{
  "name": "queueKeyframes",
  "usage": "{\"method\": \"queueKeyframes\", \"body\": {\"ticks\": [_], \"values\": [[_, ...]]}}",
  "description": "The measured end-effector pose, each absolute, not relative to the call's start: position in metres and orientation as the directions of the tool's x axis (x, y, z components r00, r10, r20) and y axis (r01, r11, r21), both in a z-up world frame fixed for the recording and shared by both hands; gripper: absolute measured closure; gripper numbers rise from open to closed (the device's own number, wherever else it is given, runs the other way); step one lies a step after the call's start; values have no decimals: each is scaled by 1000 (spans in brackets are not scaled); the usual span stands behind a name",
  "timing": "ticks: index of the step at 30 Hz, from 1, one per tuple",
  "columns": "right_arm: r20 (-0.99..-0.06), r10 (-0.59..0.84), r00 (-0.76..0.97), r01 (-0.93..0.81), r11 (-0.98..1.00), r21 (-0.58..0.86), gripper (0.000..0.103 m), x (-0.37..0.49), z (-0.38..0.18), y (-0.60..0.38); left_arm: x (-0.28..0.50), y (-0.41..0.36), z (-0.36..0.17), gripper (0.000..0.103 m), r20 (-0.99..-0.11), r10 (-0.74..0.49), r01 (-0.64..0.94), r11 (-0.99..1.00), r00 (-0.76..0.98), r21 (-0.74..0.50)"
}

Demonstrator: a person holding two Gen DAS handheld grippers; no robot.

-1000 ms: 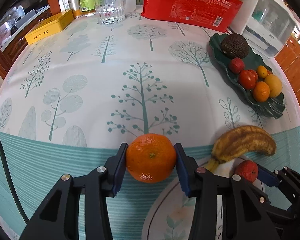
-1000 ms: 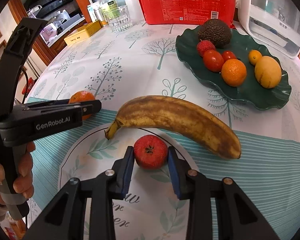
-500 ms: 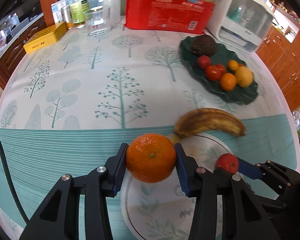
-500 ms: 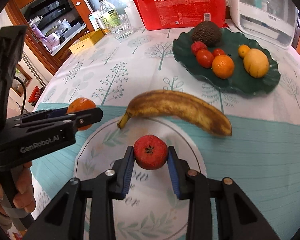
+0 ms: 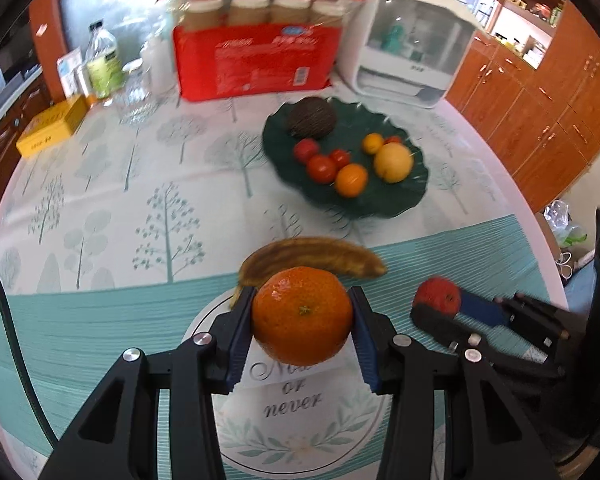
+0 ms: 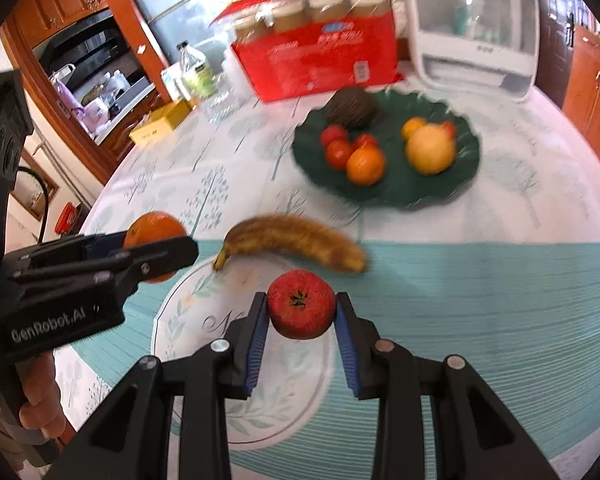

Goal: Organize fruits
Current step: 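Carry the orange and red apple onto the green plate and open both grippers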

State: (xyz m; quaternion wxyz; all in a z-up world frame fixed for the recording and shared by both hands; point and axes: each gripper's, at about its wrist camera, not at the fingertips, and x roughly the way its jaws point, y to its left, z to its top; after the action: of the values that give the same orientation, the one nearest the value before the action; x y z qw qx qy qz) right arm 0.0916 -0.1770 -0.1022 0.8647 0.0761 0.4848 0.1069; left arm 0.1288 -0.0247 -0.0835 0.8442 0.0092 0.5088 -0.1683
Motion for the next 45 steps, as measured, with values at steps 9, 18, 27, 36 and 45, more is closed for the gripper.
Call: {"method": "queueKeyframes", "body": {"ticks": [9, 18, 27, 36, 45], "values": [[-754, 207, 623, -118, 978, 171, 70, 126, -14, -219, 156, -60, -19, 59, -816, -300, 346, 929, 494, -131], [-703, 163, 693, -99, 986, 131, 70, 184, 55, -250, 200, -89, 41, 59, -768, -300, 369, 925, 566, -89], [-717, 166, 677, -68, 984, 164, 70, 258, 67, -271, 248, -116, 34, 59, -768, -296, 345, 933, 568, -104], [-825, 163, 541, -15, 983, 184, 70, 314, -25, -276, 273, -138, -56, 59, -822, -320, 292, 936, 470, -198], [-892, 184, 413, 19, 977, 211, 70, 348, -114, -275, 287, -153, -134, 59, -858, -328, 258, 936, 394, -240]]}}
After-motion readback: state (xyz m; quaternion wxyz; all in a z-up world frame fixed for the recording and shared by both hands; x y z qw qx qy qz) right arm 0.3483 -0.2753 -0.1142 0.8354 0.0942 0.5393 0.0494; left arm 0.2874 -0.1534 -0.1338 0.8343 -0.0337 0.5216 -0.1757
